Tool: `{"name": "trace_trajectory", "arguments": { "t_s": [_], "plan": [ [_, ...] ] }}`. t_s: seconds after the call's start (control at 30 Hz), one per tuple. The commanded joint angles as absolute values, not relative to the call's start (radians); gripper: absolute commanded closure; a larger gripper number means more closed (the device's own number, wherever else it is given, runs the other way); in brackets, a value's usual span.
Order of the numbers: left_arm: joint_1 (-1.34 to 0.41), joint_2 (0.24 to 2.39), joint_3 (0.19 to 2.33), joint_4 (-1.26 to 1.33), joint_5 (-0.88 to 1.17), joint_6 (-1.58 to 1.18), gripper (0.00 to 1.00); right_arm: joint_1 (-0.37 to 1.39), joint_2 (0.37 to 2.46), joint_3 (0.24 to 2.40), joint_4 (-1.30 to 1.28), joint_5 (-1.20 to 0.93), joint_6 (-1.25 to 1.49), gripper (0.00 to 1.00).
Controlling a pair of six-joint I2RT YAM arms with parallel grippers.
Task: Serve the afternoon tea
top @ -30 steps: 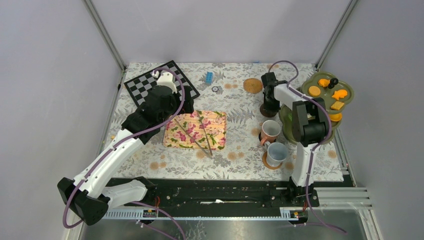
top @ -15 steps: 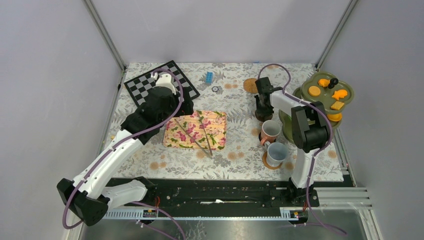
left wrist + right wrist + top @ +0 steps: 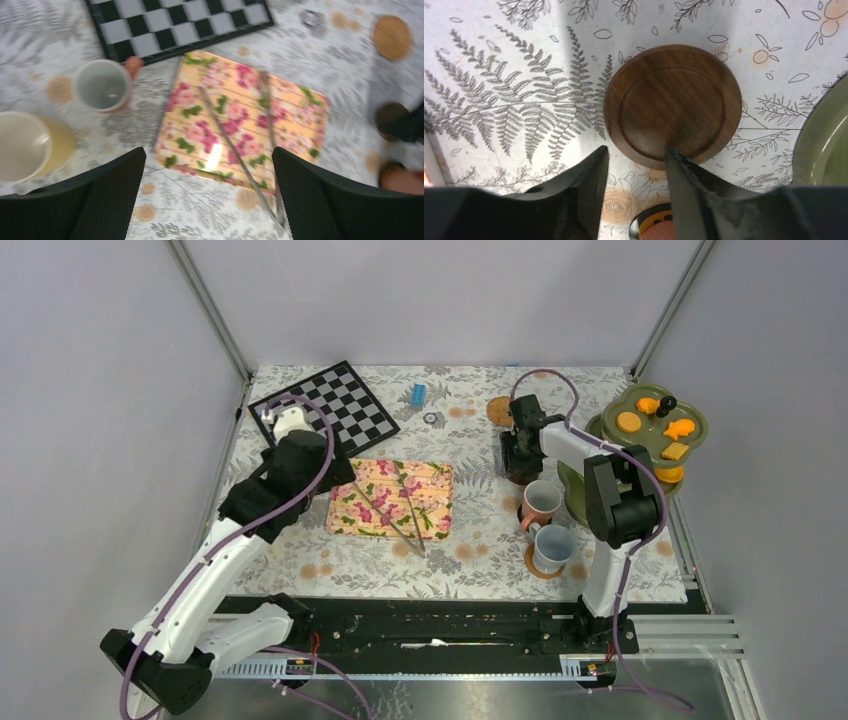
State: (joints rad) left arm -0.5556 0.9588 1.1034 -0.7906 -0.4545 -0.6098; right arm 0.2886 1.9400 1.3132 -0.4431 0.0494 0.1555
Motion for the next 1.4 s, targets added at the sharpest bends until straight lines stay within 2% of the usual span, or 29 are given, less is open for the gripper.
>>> {"name": "trace_trajectory", "arguments": {
  "t_s": [0.0,0.2,0.3,0.4,0.57,0.8,0.97,1.13,1.27,1.37],
  "plan": [
    [-0.400,0.997,1.127,-0.876,-0.519,-0.670,0.01,0.314,1.824,1.401,-0.497,0.031,0.166,0.41],
    [-0.135,1.089,1.111,-0.834,-0.295,-0.791,0.01,0.365,1.602,1.358,-0.466,0.060,0.207,0.10],
    [-0.060,1.132,1.065,-0.787,-0.209,-0.884,0.01,0.395,1.465,1.236,-0.386,0.008,0.244,0.01],
    [-0.003,1.173,1.023,-0.762,-0.176,-0.997,0.07,0.405,1.333,1.101,-0.317,-0.071,0.272,0.00],
    [0.024,1.200,0.946,-0.687,-0.193,-1.156,0.23,0.405,1.182,1.024,-0.319,-0.052,0.277,0.01],
    [0.034,1.214,0.876,-0.666,-0.263,-1.245,0.25,0.405,1.028,0.956,-0.322,0.088,0.310,0.00],
    [0.037,1.227,0.865,-0.662,-0.319,-1.235,0.33,0.405,0.970,0.937,-0.319,0.071,0.307,0.00],
    [0.055,1.244,0.873,-0.632,-0.373,-1.197,0.34,0.406,0.974,0.932,-0.317,0.028,0.320,0.01],
    [0.110,1.282,0.871,-0.610,-0.318,-1.160,0.36,0.406,0.994,0.922,-0.317,0.003,0.339,0.00],
    [0.141,1.310,0.861,-0.577,-0.272,-1.137,0.43,0.406,1.002,0.919,-0.317,-0.025,0.348,0.00]
  ]
}}
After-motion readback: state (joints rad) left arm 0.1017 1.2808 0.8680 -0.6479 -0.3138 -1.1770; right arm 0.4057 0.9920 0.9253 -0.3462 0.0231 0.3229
